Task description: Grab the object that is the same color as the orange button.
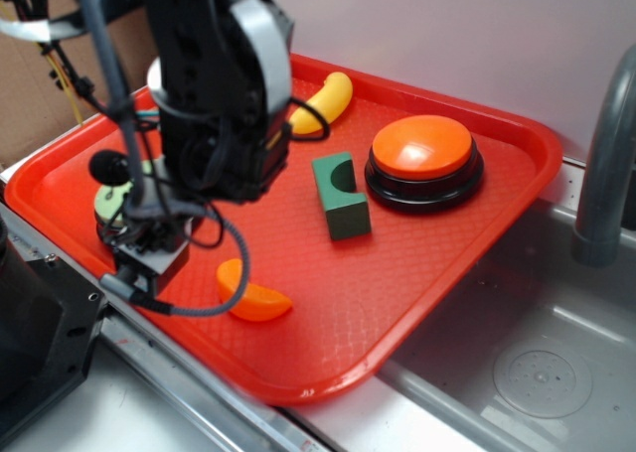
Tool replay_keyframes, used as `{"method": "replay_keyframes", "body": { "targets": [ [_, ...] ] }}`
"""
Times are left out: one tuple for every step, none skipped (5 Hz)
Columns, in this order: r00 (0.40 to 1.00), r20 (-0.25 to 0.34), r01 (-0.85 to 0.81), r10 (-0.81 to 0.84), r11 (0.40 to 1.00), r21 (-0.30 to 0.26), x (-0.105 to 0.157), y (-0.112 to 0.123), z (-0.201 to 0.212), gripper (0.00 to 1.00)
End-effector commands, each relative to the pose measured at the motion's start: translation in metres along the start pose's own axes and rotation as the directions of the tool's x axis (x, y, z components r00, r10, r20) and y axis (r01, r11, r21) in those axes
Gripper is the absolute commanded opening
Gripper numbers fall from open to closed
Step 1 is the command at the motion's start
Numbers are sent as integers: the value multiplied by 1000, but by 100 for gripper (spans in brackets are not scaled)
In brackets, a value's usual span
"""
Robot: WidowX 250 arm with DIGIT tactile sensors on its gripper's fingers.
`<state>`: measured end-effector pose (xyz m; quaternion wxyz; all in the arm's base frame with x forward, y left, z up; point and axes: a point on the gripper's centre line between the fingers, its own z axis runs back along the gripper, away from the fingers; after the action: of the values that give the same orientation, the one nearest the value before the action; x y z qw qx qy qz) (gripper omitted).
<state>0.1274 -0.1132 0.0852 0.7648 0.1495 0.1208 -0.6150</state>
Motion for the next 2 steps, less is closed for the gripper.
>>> {"method": "replay_keyframes", "body": {
  "targets": [
    [999, 36, 10, -10, 1000, -9, -9, 18, -30, 100],
    [997, 54, 58, -54, 996, -74, 5, 18, -52, 100]
  ]
}}
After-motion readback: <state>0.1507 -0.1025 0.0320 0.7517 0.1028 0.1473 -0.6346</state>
